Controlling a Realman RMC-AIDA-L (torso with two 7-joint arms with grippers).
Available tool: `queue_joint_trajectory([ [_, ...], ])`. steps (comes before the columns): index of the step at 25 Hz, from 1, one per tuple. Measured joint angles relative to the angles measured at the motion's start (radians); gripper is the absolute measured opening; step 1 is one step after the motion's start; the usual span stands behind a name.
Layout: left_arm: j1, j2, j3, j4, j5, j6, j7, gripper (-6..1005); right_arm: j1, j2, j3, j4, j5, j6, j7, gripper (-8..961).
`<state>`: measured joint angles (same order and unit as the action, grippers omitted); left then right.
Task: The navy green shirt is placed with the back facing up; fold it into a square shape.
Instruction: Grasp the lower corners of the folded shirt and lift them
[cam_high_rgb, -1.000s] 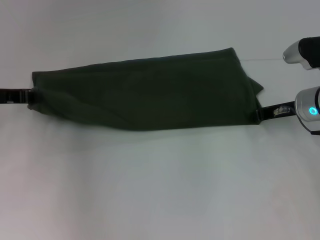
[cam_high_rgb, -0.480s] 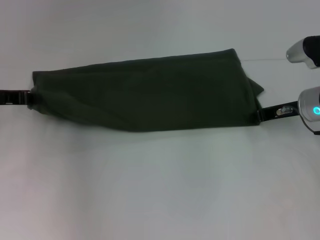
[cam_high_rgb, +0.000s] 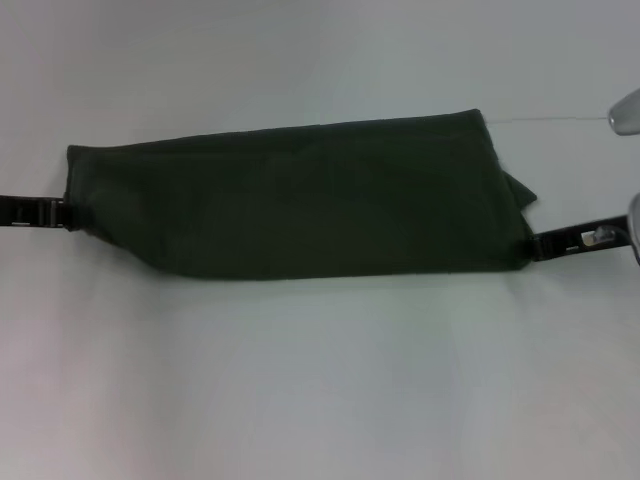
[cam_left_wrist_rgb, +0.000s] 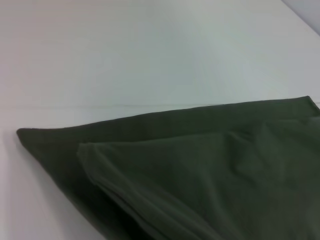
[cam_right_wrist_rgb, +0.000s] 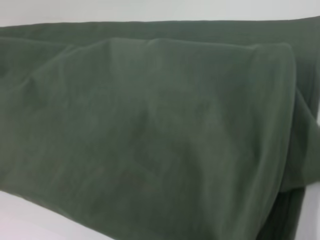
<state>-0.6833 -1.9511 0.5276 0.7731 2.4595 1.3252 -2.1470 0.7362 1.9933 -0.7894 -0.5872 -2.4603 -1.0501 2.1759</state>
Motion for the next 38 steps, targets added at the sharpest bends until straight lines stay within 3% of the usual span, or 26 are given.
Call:
queue_joint_trajectory([
  [9,-0.001,0.007,0.0,0.0,0.032,0.036,-0.014,13,-0.056,-0.022,0.016,-0.039,0.057,-0.123,-0.053,35],
  [38,-0.009,0.028,-0.064,0.041,0.185,0.261,-0.046,13,-0.153,-0.022,0.106,-0.051,0.06,-0.273,-0.118,34],
])
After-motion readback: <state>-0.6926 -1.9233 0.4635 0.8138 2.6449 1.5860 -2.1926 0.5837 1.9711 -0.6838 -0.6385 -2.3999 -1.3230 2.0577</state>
